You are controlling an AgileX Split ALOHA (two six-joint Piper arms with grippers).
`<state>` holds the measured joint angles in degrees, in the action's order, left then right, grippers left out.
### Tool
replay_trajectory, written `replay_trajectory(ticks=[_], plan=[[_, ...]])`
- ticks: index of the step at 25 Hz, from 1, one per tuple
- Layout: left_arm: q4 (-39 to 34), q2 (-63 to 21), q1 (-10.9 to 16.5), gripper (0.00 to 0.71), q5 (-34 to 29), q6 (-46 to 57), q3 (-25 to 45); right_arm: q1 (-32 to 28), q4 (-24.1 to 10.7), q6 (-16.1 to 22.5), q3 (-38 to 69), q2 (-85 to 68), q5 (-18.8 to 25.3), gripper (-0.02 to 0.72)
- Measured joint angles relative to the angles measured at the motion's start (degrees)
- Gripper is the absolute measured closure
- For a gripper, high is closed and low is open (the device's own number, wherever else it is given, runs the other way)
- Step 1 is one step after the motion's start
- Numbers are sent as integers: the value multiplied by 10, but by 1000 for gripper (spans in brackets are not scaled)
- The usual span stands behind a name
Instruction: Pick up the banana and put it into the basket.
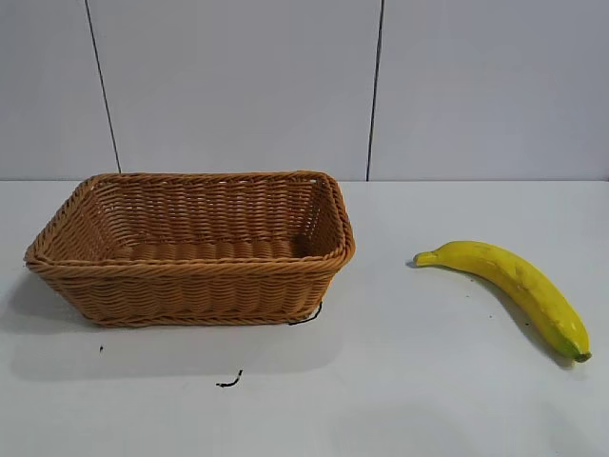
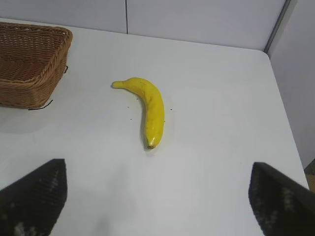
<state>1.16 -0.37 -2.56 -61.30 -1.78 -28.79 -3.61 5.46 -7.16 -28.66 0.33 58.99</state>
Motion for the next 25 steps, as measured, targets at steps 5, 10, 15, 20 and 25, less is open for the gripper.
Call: replay_trajectory(ticks=[5, 10, 15, 20, 25], plan=[[0, 0, 0, 75, 0, 0, 0, 0, 0, 20, -45, 113, 6, 15], [0, 0, 0, 75, 0, 0, 0, 0, 0, 20, -128, 279, 6, 15], [0, 0, 0, 75, 0, 0, 0, 0, 0, 21, -225, 455, 5, 15], [0, 0, 0, 75, 0, 0, 0, 0, 0, 13, -333, 619, 12, 15], [0, 0, 0, 75, 0, 0, 0, 0, 5, -26, -436, 765, 21, 15]])
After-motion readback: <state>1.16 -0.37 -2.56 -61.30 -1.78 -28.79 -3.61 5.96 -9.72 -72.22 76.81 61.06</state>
